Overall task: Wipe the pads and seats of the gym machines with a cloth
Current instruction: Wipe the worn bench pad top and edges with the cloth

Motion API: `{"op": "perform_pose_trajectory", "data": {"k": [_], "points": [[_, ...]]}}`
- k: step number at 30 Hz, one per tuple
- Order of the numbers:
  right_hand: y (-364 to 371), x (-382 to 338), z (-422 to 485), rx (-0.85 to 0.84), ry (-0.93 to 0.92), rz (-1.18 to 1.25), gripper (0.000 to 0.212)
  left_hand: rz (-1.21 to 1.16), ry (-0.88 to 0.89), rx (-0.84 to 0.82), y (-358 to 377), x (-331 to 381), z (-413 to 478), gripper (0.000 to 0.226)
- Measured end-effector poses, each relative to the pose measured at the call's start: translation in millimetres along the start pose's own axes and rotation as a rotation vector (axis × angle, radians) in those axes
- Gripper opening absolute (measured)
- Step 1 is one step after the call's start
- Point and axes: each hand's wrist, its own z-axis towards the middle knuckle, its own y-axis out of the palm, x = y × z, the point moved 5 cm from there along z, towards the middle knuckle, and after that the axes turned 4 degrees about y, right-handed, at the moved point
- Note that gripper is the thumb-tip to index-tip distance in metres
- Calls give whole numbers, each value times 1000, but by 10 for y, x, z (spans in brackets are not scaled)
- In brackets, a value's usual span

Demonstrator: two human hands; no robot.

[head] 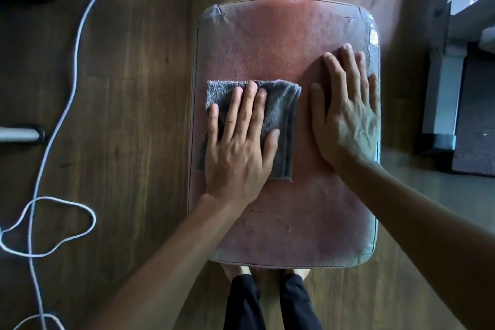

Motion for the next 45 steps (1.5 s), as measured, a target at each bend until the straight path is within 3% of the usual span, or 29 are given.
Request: {"op": "perform_pose_trajectory", "data": {"k": [4, 9, 14, 18, 21, 24, 26, 32, 34, 39, 42, 45], "points": [[-2, 0, 1, 18, 11, -1, 49, -16, 0, -20, 0, 81, -217, 60], [9, 2, 19, 37, 10, 13, 48, 8, 29, 11, 4, -43, 228, 60], [5, 10, 11, 26, 7, 21, 48, -2, 54, -38, 3, 68, -122, 62], [-3, 4, 16, 31, 8, 26, 48, -15, 91, 40, 20, -151, 471, 62], [-3, 5, 18, 37, 5, 22, 48, -5, -26, 85, 51, -276, 698, 62], [-3, 7, 15, 32, 3, 18, 49, 14, -236, 109, 37, -179, 391, 62], [1, 3, 12, 31, 5, 15, 49, 38, -271, 63, 32, -45, 106, 63], [18, 14, 9, 33, 21, 15, 49, 14, 189, 45, 12, -218, 420, 62], [20, 8, 8, 37, 18, 19, 49, -29, 236, 94, 13, -344, 837, 62], [17, -2, 22, 33, 15, 5, 49, -131, -57, 143, 80, -520, 1339, 63], [15, -7, 15, 41, 16, -8, 50, -91, -259, 192, 51, -489, 983, 63], [14, -13, 21, 46, 15, 2, 50, -52, -326, 113, 7, -339, 351, 64]]}}
